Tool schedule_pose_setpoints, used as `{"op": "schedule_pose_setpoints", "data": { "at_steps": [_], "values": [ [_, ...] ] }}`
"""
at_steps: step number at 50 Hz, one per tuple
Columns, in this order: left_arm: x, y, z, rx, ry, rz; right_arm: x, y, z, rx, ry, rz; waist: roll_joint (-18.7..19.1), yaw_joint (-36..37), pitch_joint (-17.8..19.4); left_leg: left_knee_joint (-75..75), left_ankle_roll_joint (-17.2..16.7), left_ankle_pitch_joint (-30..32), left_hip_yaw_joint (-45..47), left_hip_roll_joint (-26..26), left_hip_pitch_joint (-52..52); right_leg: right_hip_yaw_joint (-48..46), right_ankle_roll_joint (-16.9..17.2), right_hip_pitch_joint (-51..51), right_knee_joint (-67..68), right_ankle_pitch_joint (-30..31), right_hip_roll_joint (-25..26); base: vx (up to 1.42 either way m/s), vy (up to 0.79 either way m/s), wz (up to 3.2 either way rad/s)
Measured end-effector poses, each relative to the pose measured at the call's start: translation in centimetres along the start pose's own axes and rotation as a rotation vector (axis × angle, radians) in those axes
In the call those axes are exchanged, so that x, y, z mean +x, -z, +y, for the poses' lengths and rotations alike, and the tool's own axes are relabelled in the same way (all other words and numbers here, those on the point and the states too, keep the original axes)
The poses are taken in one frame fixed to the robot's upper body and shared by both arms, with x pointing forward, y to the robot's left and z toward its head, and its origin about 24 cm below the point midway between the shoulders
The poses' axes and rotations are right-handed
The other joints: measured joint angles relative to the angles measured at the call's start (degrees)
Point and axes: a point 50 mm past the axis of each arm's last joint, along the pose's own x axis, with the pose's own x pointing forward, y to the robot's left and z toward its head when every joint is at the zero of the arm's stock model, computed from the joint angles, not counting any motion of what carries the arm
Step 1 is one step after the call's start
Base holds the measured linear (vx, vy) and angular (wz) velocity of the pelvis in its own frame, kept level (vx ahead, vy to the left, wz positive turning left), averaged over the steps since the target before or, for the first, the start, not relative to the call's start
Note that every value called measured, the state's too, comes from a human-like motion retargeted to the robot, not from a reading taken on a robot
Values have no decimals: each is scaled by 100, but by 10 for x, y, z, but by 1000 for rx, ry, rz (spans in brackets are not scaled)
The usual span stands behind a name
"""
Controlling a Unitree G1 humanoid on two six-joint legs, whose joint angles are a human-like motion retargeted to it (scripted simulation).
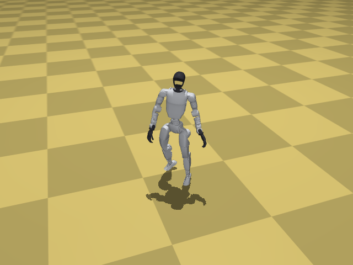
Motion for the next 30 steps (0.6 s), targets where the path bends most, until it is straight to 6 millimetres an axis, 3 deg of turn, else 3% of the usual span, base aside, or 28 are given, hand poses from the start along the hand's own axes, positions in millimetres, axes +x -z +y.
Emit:
{"op": "schedule_pose_setpoints", "data": {
  "at_steps": [8, 15, 22, 30],
  "values": [
    [-5, 13, 0, 1, 3, 41, -6, 22, 1, 180, 32, 45, 63, -52, 31, -13, 47, 87, 150, -38, -69, 12, 46, -36, -113, 33, -10, 0, 0, 0],
    [-6, 14, -3, 1, 22, 39, -6, 23, 1, 279, 58, 61, 153, -91, 76, -18, 32, 44, 121, -23, -100, 35, 77, -66, -126, -19, 13, 0, 0, 0],
    [-5, 11, -3, 54, 47, 21, -2, 6, -1, 266, 60, 12, 207, -122, 60, -13, -66, -117, 163, -3, -83, 169, 182, -67, -176, -174, 57, 0, 0, 0],
    [-3, 8, -2, 121, 72, 16, 1, -35, -12, 261, 75, -133, 260, -246, 43, 9, 32, -266, 588, -2, -18, 373, 310, -132, -227, -229, 96, -2, -3, -30]
  ]
}}
